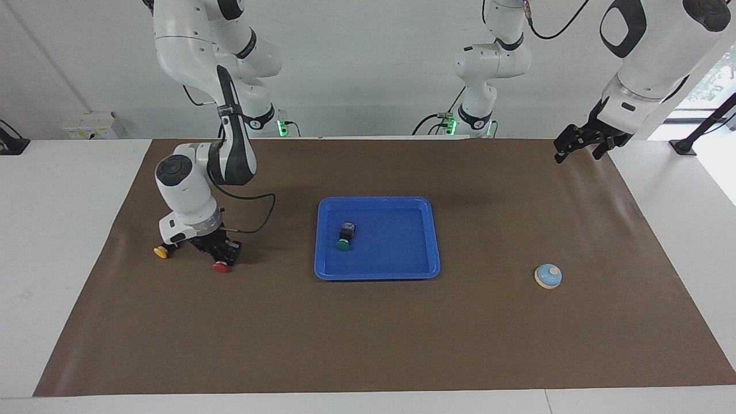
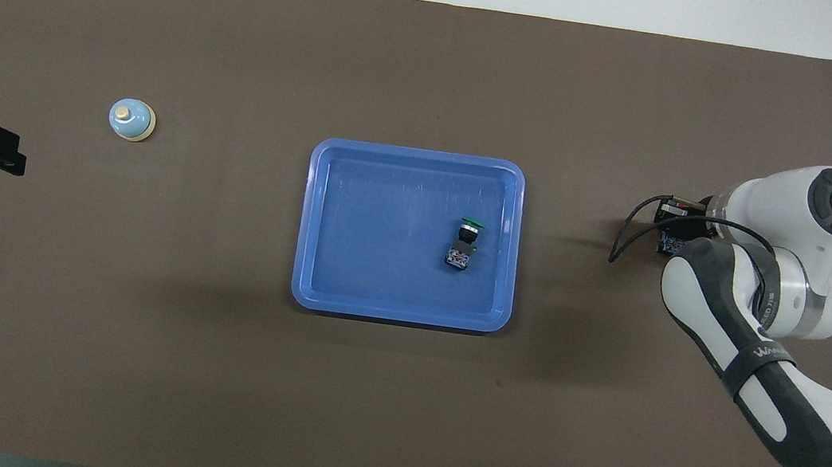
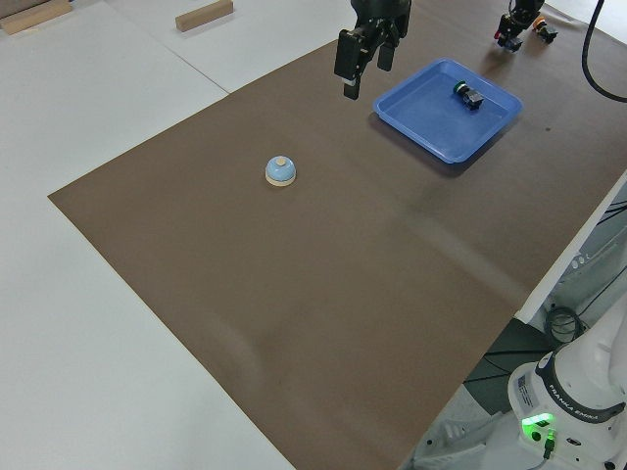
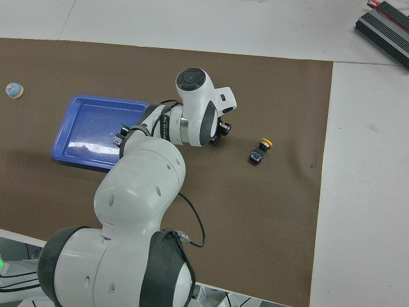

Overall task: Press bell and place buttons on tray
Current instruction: 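Grasp the red button with the right gripper and carry it toward the tray, then lower the red button beside the green one and release it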

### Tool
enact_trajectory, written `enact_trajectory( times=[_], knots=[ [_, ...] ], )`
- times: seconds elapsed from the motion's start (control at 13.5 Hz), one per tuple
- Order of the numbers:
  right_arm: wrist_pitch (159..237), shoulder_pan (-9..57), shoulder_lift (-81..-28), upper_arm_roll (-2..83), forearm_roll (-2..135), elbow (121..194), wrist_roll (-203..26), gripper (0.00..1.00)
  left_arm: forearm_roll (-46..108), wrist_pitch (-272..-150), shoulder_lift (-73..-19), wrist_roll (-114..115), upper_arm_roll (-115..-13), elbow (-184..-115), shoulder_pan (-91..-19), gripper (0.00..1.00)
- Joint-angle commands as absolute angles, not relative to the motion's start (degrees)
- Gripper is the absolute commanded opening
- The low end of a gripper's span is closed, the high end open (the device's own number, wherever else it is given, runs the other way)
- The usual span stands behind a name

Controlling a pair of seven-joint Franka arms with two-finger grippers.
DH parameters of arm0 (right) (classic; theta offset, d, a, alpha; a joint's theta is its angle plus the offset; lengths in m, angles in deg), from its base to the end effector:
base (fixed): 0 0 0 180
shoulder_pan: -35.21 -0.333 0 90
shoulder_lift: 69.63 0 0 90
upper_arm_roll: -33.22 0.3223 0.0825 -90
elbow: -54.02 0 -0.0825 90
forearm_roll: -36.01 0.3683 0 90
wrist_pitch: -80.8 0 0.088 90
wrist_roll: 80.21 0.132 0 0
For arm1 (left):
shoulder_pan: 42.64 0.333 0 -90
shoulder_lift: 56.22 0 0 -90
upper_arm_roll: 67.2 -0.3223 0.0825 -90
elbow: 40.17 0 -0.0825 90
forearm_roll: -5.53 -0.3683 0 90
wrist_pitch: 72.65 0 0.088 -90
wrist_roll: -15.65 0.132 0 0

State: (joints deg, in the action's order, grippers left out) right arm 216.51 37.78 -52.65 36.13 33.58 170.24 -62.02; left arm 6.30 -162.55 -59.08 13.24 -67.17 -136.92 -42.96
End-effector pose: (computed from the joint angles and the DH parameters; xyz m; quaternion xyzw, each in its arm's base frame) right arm 0.5917 0.0015 0.2974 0.9896 -0.1417 0.0231 0.0041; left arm 0.5179 -0.0049 0.5785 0.9992 0.0182 -0.0350 0.0059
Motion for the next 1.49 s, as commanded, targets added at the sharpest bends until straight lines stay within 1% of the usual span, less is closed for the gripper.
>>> enact_trajectory(
  times=[0.0,0.15,0.3,0.37,0.52,0.59,0.74,0.82,0.89,0.97,1.11,1.26,1.34,1.41],
  knots=[
    [204.59,35.32,-53.37,37.0,33.63,161.2,-62.02,0.0,6.85,-162.21,-60.0,13.18,-67.46,-137.55,-43.08,1.0],
    [195.98,31.1,-52.94,37.0,33.9,153.29,-57.82,0.0,6.85,-162.29,-60.0,13.18,-67.46,-137.55,-43.08,1.0],
    [190.33,25.57,-50.75,37.0,34.34,146.43,-53.6,0.0,6.85,-162.21,-60.0,13.18,-67.46,-137.55,-43.08,1.0],
    [189.01,22.84,-50.21,37.0,34.43,144.31,-50.79,0.0,6.85,-162.21,-60.0,13.18,-67.46,-137.55,-43.08,1.0],
    [188.9,15.55,-48.55,36.91,35.48,142.19,-43.34,0.0,6.85,-162.21,-60.0,13.18,-67.46,-137.55,-43.08,1.0],
    [188.91,13.26,-46.71,37.0,36.01,139.65,-40.42,0.0,6.85,-162.21,-60.0,13.18,-67.46,-137.55,-43.08,1.0],
    [189.43,8.6,-41.09,36.91,36.27,134.81,-34.98,0.0,6.85,-162.21,-60.0,13.18,-67.46,-137.55,-43.08,1.0],
    [190.04,6.57,-39.15,36.82,35.67,134.71,-32.86,0.0,6.85,-162.21,-60.0,13.18,-67.46,-137.55,-43.08,1.0],
    [192.75,4.64,-38.0,36.65,35.66,134.88,-31.01,0.0,6.85,-162.21,-60.0,13.18,-67.46,-137.55,-43.08,1.0],
    [195.9,4.27,-37.9,36.64,35.57,136.71,-30.73,0.0,6.85,-162.21,-60.0,13.18,-67.46,-137.55,-43.08,1.0],
    [199.79,3.92,-38.16,36.64,35.66,141.19,-30.73,0.0,6.85,-162.29,-60.0,13.18,-67.46,-137.55,-43.08,1.0],
    [205.23,3.74,-39.13,36.73,35.66,146.63,-30.64,0.0,6.85,-162.21,-60.0,13.18,-67.46,-137.55,-43.08,1.0],
    [206.38,3.65,-39.74,36.73,35.66,148.66,-30.55,0.0,6.85,-162.21,-60.0,13.18,-67.46,-137.55,-43.08,1.0],
    [206.48,3.65,-39.92,36.73,35.66,149.03,-30.38,0.0,6.85,-162.21,-60.0,13.18,-67.46,-137.55,-43.08,1.0]
  ],
)
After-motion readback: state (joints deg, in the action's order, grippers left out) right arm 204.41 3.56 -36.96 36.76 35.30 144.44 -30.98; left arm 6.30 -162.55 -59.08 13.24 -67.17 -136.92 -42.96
